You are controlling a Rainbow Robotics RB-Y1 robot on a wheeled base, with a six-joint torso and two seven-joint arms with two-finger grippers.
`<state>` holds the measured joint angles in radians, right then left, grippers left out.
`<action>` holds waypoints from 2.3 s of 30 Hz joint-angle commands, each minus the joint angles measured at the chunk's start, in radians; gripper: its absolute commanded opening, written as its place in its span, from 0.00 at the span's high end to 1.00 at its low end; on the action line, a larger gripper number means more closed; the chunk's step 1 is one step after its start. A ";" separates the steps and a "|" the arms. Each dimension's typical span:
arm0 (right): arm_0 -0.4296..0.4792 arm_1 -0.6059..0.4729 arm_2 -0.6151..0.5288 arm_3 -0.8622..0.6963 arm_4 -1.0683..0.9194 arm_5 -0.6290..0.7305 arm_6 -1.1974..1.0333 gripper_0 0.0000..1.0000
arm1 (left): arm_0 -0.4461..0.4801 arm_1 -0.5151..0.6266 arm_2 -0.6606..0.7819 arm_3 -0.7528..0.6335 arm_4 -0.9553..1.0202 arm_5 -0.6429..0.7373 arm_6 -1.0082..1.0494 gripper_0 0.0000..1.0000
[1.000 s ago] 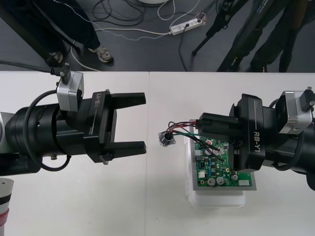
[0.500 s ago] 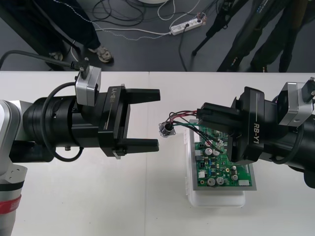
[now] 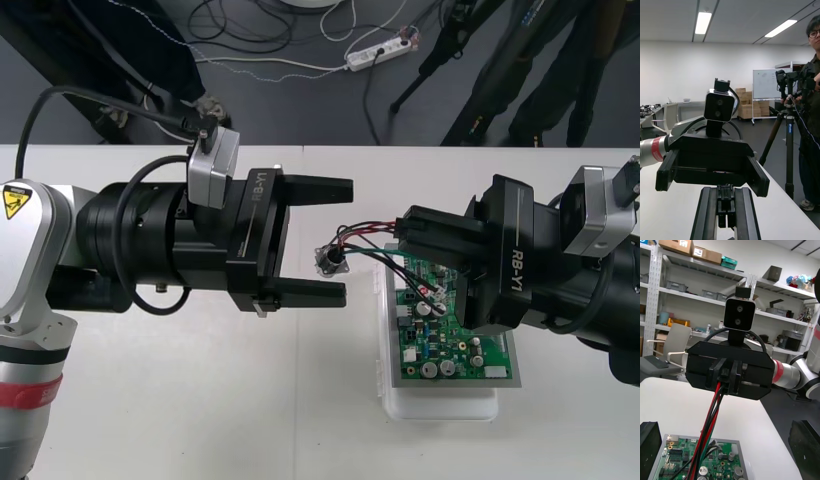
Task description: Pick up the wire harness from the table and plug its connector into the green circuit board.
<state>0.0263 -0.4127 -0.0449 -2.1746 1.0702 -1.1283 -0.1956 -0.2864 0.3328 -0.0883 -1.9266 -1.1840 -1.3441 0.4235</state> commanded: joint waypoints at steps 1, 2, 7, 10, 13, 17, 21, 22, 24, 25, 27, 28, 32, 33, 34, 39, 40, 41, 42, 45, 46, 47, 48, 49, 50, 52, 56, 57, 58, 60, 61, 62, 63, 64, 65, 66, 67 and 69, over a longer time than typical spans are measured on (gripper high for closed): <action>-0.016 0.018 0.014 -0.037 -0.019 -0.013 0.068 1.00 | -0.056 0.023 -0.034 0.000 0.011 -0.024 -0.084 0.00; -0.016 0.017 0.016 -0.037 -0.021 -0.013 0.070 1.00 | -0.059 0.025 -0.037 0.000 0.011 -0.024 -0.084 0.00; -0.016 0.017 0.016 -0.037 -0.024 -0.013 0.070 1.00 | -0.063 0.006 -0.045 0.000 0.012 -0.024 -0.086 0.00; -0.016 0.017 0.014 -0.037 -0.024 -0.013 0.071 1.00 | -0.065 -0.006 -0.048 0.000 0.012 -0.024 -0.091 0.00; -0.016 0.015 0.016 -0.037 -0.024 -0.013 0.074 1.00 | -0.068 -0.020 -0.051 0.000 0.012 -0.024 -0.097 0.00; -0.017 0.015 0.016 -0.037 -0.026 -0.016 0.078 1.00 | -0.073 -0.035 -0.057 0.000 0.012 -0.024 -0.104 0.00; -0.016 0.014 0.016 -0.037 -0.026 -0.019 0.079 1.00 | -0.077 -0.046 -0.062 0.000 0.012 -0.024 -0.111 0.00; -0.016 0.014 0.016 -0.037 -0.026 -0.019 0.079 1.00 | -0.080 -0.049 -0.065 0.000 0.011 -0.024 -0.112 0.00; -0.016 0.014 0.016 -0.037 -0.029 -0.019 0.081 1.00 | -0.086 -0.055 -0.068 0.004 0.011 -0.024 -0.115 0.00; -0.016 0.014 0.016 -0.037 -0.030 -0.019 0.081 1.00 | -0.088 -0.057 -0.068 0.006 0.011 -0.024 -0.117 0.00; -0.016 0.014 0.016 -0.037 -0.032 -0.019 0.084 1.00 | -0.094 -0.061 -0.071 0.006 0.011 -0.024 -0.123 0.00; -0.016 0.014 0.016 -0.037 -0.032 -0.019 0.084 1.00 | -0.097 -0.061 -0.073 0.006 0.011 -0.023 -0.124 0.00; -0.016 0.014 0.016 -0.037 -0.032 -0.019 0.085 1.00 | -0.105 -0.063 -0.076 0.006 0.009 -0.023 -0.137 0.00; -0.016 0.014 0.016 -0.037 -0.032 -0.019 0.085 1.00 | -0.106 -0.063 -0.076 0.006 0.009 -0.023 -0.140 0.00; -0.016 0.014 0.016 -0.037 -0.032 -0.019 0.085 1.00 | -0.106 -0.063 -0.076 0.006 0.009 -0.023 -0.143 0.00; -0.016 0.012 0.016 -0.037 -0.032 -0.019 0.084 1.00 | -0.112 -0.063 -0.076 0.006 -0.011 -0.021 -0.170 0.00; -0.016 0.012 0.016 -0.036 -0.033 -0.019 0.084 1.00 | -0.112 -0.063 -0.076 0.006 -0.012 -0.018 -0.173 0.00; -0.016 0.012 0.016 -0.037 -0.032 -0.019 0.085 1.00 | -0.114 -0.063 -0.076 0.006 -0.017 -0.018 -0.180 0.00; -0.016 0.012 0.016 -0.037 -0.032 -0.019 0.085 1.00 | -0.114 -0.063 -0.076 0.006 -0.019 -0.016 -0.183 0.00; -0.016 0.011 0.016 -0.037 -0.032 -0.019 0.085 1.00 | -0.115 -0.063 -0.076 0.006 -0.035 -0.009 -0.192 0.00; -0.016 0.011 0.016 -0.037 -0.032 -0.019 0.085 1.00 | -0.117 -0.063 -0.076 0.006 -0.037 -0.006 -0.193 0.00; -0.016 0.012 0.016 -0.037 -0.032 -0.019 0.085 1.00 | -0.117 -0.063 -0.076 0.006 -0.037 -0.003 -0.195 0.00; -0.016 0.011 0.016 -0.037 -0.032 -0.019 0.084 1.00 | -0.117 -0.063 -0.077 0.006 -0.039 0.000 -0.198 0.00; -0.016 0.011 0.016 -0.037 -0.032 -0.019 0.084 1.00 | -0.119 -0.063 -0.079 0.006 -0.039 0.005 -0.201 0.00; -0.016 0.012 0.016 -0.037 -0.032 -0.019 0.085 1.00 | -0.120 -0.063 -0.082 0.006 -0.040 0.010 -0.203 0.00; -0.016 0.011 0.016 -0.037 -0.032 -0.019 0.084 1.00 | -0.122 -0.063 -0.090 0.006 -0.042 0.017 -0.210 0.00; -0.016 0.011 0.016 -0.037 -0.032 -0.019 0.084 1.00 | -0.122 -0.063 -0.099 0.006 -0.040 0.033 -0.221 0.00; -0.016 0.012 0.016 -0.037 -0.032 -0.019 0.085 1.00 | -0.122 -0.063 -0.099 0.006 -0.042 0.036 -0.224 0.00; -0.016 0.011 0.016 -0.037 -0.032 -0.019 0.084 1.00 | -0.122 -0.063 -0.100 0.006 -0.040 0.037 -0.227 0.00; -0.016 0.011 0.016 -0.037 -0.032 -0.019 0.085 1.00 | -0.122 -0.063 -0.102 0.006 -0.040 0.039 -0.232 0.00; -0.016 0.011 0.016 -0.037 -0.032 -0.019 0.085 1.00 | -0.123 -0.063 -0.103 0.006 -0.040 0.039 -0.235 0.00; -0.016 0.011 0.016 -0.037 -0.033 -0.019 0.085 1.00 | -0.123 -0.063 -0.103 0.006 -0.040 0.039 -0.238 0.00; -0.016 0.011 0.016 -0.037 -0.032 -0.019 0.085 1.00 | -0.123 -0.063 -0.103 0.006 -0.040 0.039 -0.238 0.00; -0.016 0.011 0.016 -0.037 -0.033 -0.019 0.084 1.00 | -0.123 -0.063 -0.103 0.006 -0.040 0.039 -0.241 0.00; -0.016 0.011 0.016 -0.037 -0.032 -0.019 0.084 1.00 | -0.123 -0.063 -0.103 0.006 -0.040 0.039 -0.242 0.00; -0.016 0.011 0.016 -0.037 -0.032 -0.019 0.085 1.00 | -0.123 -0.063 -0.103 0.006 -0.040 0.039 -0.244 0.00; -0.016 0.011 0.016 -0.037 -0.032 -0.019 0.085 1.00 | -0.123 -0.063 -0.103 0.006 -0.040 0.040 -0.246 0.00; -0.016 0.011 0.016 -0.037 -0.032 -0.019 0.084 1.00 | -0.123 -0.063 -0.103 0.006 -0.040 0.040 -0.247 0.00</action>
<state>0.0263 -0.4110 -0.0448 -2.1747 1.0570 -1.1393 -0.1389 -0.3676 0.2958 -0.1707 -1.9112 -1.2205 -1.3425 0.2658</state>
